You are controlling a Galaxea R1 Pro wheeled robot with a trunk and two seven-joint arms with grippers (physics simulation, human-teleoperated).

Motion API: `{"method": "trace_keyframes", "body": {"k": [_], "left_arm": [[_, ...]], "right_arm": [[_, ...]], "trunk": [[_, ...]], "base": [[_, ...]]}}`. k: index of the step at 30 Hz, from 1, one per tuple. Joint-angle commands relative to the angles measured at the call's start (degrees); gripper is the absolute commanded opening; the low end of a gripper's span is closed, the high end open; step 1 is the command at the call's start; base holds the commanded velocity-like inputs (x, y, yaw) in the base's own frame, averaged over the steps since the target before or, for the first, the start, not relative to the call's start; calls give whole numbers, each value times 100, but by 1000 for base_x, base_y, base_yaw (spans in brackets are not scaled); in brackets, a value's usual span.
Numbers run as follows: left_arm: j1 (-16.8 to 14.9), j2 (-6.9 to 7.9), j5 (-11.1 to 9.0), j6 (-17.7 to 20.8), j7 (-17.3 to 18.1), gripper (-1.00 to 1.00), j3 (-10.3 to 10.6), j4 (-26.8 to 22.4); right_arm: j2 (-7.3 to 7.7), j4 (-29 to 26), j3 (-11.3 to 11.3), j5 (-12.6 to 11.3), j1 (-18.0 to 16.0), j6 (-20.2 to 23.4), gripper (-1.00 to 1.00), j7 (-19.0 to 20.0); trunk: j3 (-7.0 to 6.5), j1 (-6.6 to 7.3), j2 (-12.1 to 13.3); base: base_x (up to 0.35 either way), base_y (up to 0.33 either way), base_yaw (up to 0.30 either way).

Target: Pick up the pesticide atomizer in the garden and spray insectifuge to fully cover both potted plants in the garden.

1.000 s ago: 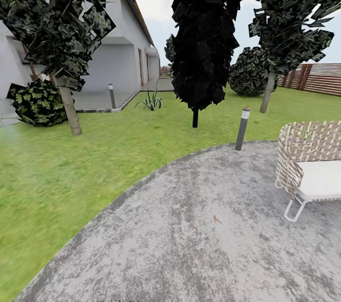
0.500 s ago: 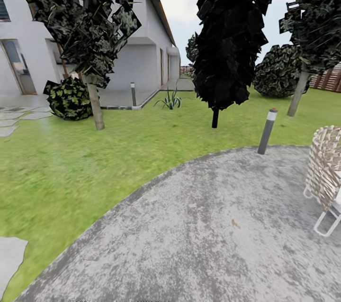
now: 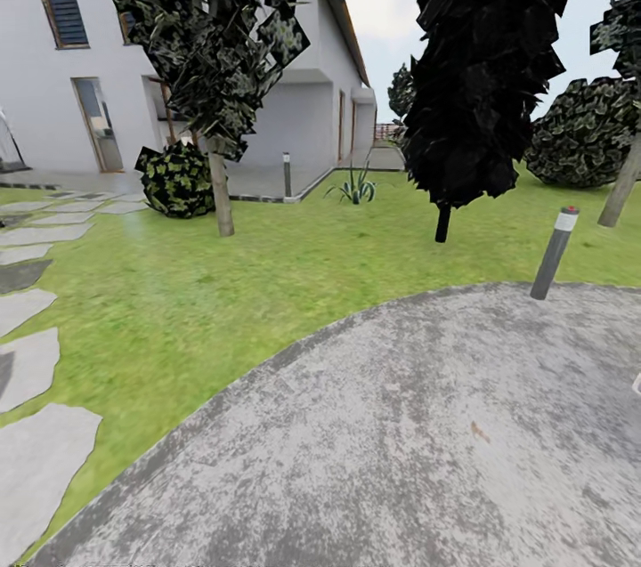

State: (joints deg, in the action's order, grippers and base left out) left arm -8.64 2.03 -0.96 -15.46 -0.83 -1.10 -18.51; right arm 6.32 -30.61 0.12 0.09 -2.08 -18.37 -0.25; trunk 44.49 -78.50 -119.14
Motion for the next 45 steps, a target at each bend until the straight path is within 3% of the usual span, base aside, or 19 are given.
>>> {"method": "trace_keyframes", "body": {"k": [1,9,24,28,30,45], "left_arm": [[-5,-1,-9,-19,-5,100,-4,5],[-3,-1,-7,-19,-5,100,-4,5],[-6,9,-9,-28,-5,100,-4,5],[-6,15,-9,-28,-5,100,-68,5],[-6,10,-2,-28,-5,100,-281,5],[-2,8,2,-28,-4,100,-312,5]], "right_arm": [[1,2,3,1,-2,-17,100,0],[1,2,12,6,-1,-12,100,15],[1,2,14,9,-1,-17,100,8],[1,2,14,9,-2,-17,100,8],[1,2,14,9,-2,-17,100,8],[-7,2,14,9,-2,-17,100,8]], "trunk": [[24,-22,-44],[42,-44,-84],[42,-44,-84],[42,-44,-84],[42,-44,-84],[42,-44,-84]], "base": [[0,0,66],[0,0,54],[12,0,260],[220,46,276],[296,108,277],[315,126,277]]}}
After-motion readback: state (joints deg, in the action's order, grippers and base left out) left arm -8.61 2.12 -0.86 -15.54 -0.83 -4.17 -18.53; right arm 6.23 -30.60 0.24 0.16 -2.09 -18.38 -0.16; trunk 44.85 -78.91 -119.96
